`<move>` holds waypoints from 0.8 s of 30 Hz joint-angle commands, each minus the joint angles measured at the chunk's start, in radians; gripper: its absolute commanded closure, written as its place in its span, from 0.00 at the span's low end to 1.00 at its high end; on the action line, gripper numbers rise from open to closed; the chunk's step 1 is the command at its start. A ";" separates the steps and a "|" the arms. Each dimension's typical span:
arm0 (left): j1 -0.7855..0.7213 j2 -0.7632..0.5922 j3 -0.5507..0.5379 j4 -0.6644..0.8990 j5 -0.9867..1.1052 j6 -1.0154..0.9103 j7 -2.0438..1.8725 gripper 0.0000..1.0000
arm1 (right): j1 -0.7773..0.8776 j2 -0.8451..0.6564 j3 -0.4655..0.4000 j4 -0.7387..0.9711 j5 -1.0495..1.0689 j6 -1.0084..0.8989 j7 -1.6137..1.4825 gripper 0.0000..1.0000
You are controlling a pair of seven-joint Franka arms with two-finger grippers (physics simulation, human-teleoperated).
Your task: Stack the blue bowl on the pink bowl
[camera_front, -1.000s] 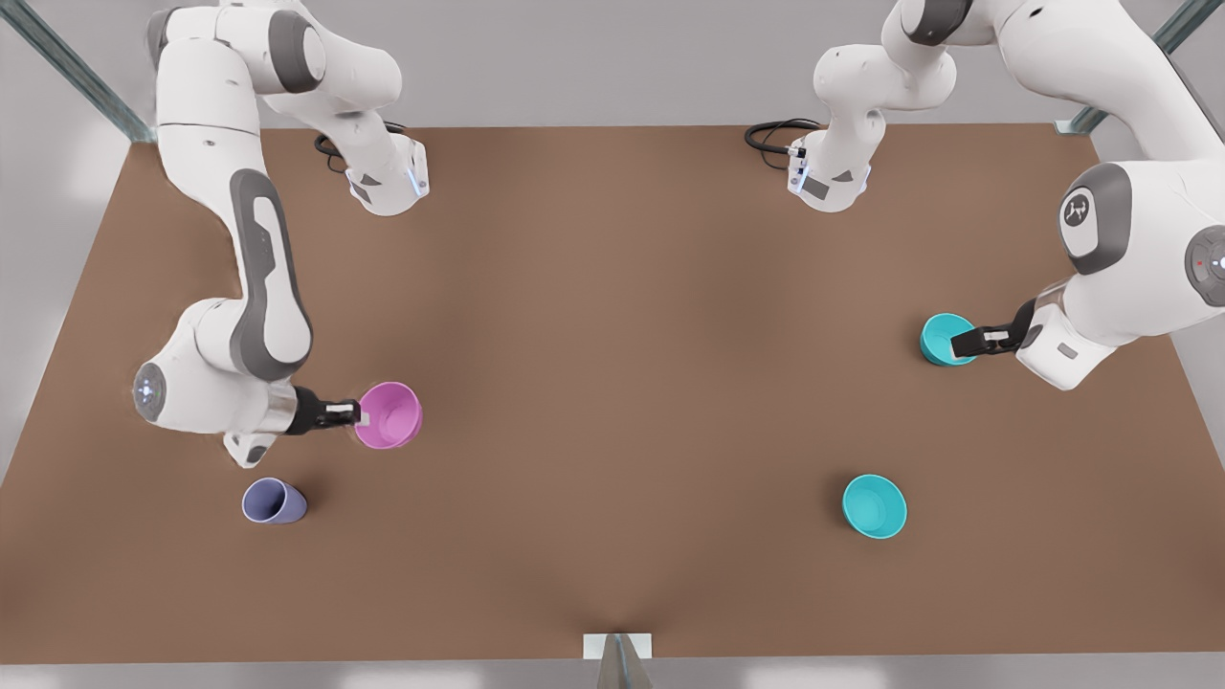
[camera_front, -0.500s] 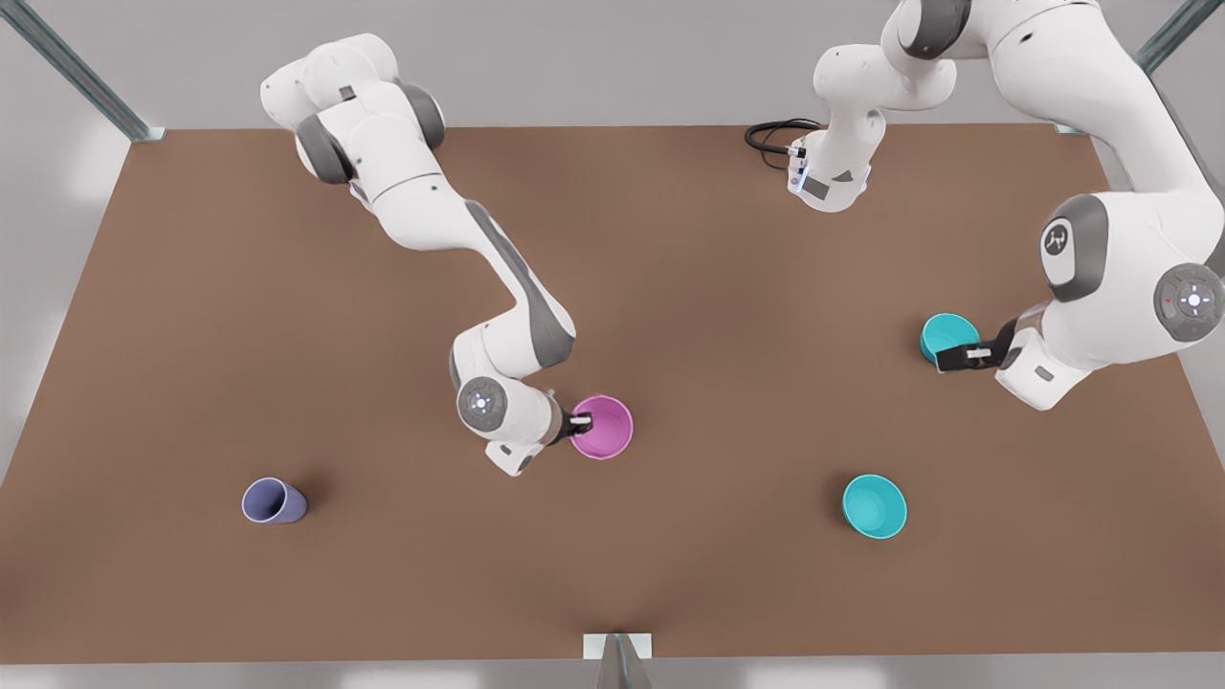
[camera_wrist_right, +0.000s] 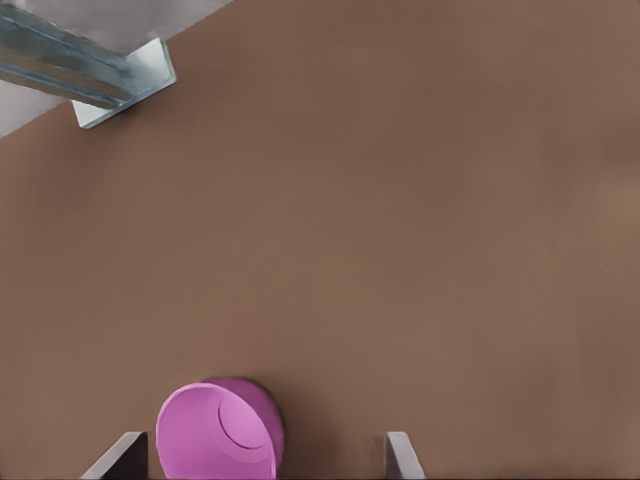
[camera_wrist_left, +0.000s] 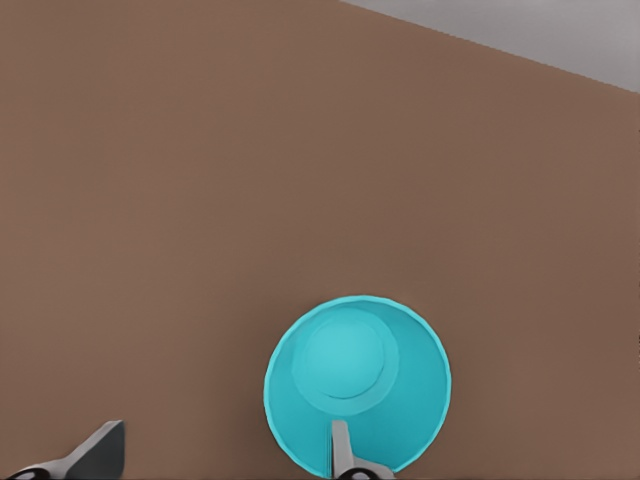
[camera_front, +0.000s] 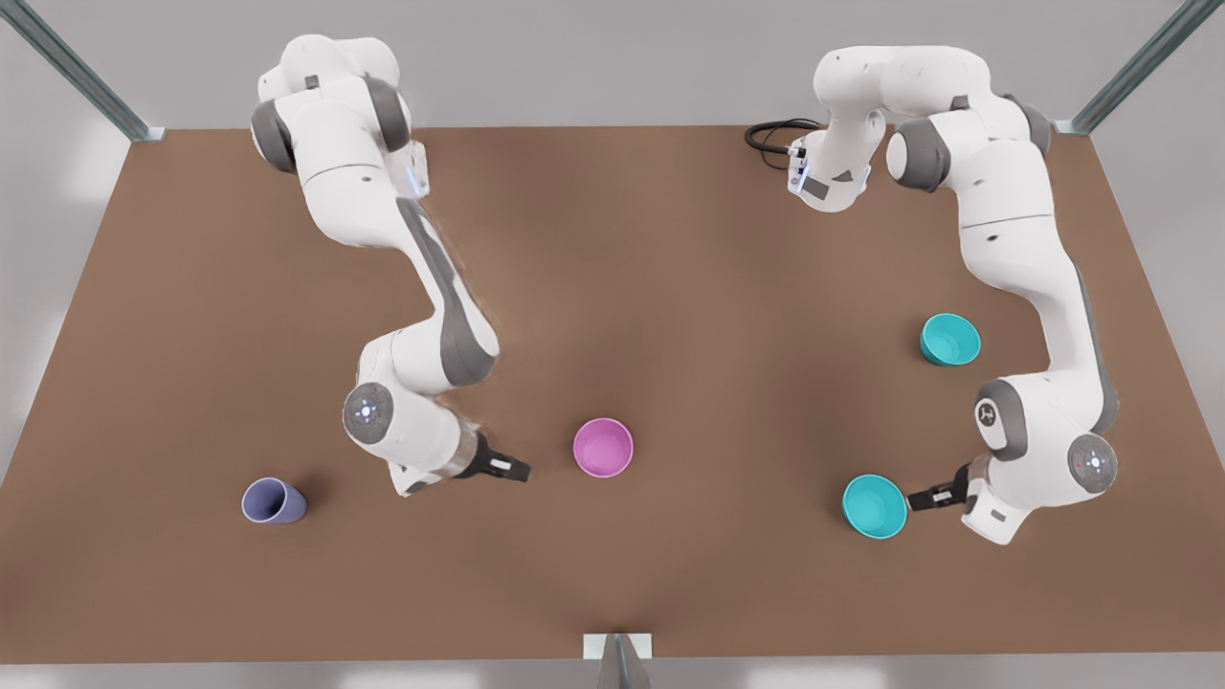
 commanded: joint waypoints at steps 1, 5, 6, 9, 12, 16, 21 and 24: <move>0.001 0.017 -0.008 -0.010 -0.013 0.087 0.040 0.00 | -0.151 -0.028 -0.016 0.003 -0.073 -0.351 -0.342 0.00; -0.003 0.040 -0.022 -0.036 -0.011 0.087 0.045 0.00 | -0.274 -0.197 -0.005 0.104 -0.343 -0.568 -0.614 0.00; -0.003 0.049 -0.023 -0.036 -0.013 0.087 0.045 0.00 | -0.228 -0.299 -0.009 0.090 -0.341 -0.713 -0.582 0.00; -0.003 0.075 -0.033 -0.036 -0.013 0.087 0.043 0.00 | -0.231 -0.658 0.044 -0.267 -0.421 -0.596 -0.472 0.00; -0.003 0.092 -0.036 -0.036 -0.013 0.086 0.043 0.09 | -0.272 -0.726 0.049 -0.408 -0.421 -0.472 -0.473 0.00; -0.003 0.092 -0.036 -0.036 -0.014 0.083 0.040 0.76 | -0.288 -0.697 0.047 -0.420 -0.412 -0.407 -0.470 0.00; -0.007 0.086 -0.036 -0.036 -0.014 0.072 0.037 0.79 | -0.289 -0.635 0.038 -0.385 -0.409 -0.415 -0.476 0.00; -0.028 0.011 -0.040 -0.036 -0.094 -0.009 -0.062 0.79 | -0.289 -0.628 0.038 -0.384 -0.411 -0.415 -0.479 0.00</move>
